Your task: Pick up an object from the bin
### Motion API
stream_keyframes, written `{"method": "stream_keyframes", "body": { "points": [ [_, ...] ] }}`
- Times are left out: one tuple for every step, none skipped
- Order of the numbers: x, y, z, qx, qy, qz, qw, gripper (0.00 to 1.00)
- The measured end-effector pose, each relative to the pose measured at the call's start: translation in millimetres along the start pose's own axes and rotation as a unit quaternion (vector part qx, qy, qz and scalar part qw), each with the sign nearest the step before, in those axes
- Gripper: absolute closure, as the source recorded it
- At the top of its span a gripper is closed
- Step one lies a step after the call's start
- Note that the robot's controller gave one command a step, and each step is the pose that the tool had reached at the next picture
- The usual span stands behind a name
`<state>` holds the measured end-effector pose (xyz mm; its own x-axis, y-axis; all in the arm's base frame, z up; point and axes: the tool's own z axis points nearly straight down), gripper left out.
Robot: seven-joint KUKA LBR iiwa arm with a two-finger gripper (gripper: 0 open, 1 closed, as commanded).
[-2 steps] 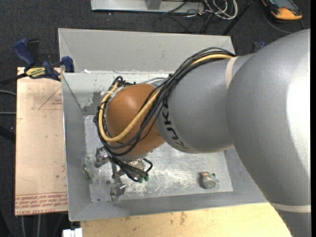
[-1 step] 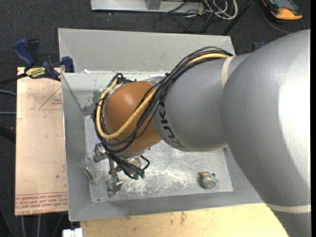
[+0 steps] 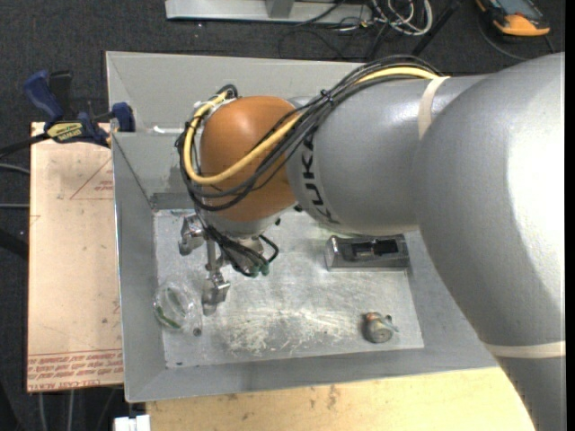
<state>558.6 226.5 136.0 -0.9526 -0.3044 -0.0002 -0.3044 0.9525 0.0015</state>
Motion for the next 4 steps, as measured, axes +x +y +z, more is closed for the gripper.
{"method": "stream_keyframes", "body": {
  "points": [
    [-21.4,4,-30,0.001,-0.0026,0.026,0.9997,0.00],
    [6.2,0,13,0.000,-0.0043,-0.027,0.9996,0.00],
    [28.7,24,48,0.001,0.0009,-0.104,0.9946,0.00],
    [32.1,34,59,0.000,-0.0001,-0.124,0.9923,0.00]
  ]
}}
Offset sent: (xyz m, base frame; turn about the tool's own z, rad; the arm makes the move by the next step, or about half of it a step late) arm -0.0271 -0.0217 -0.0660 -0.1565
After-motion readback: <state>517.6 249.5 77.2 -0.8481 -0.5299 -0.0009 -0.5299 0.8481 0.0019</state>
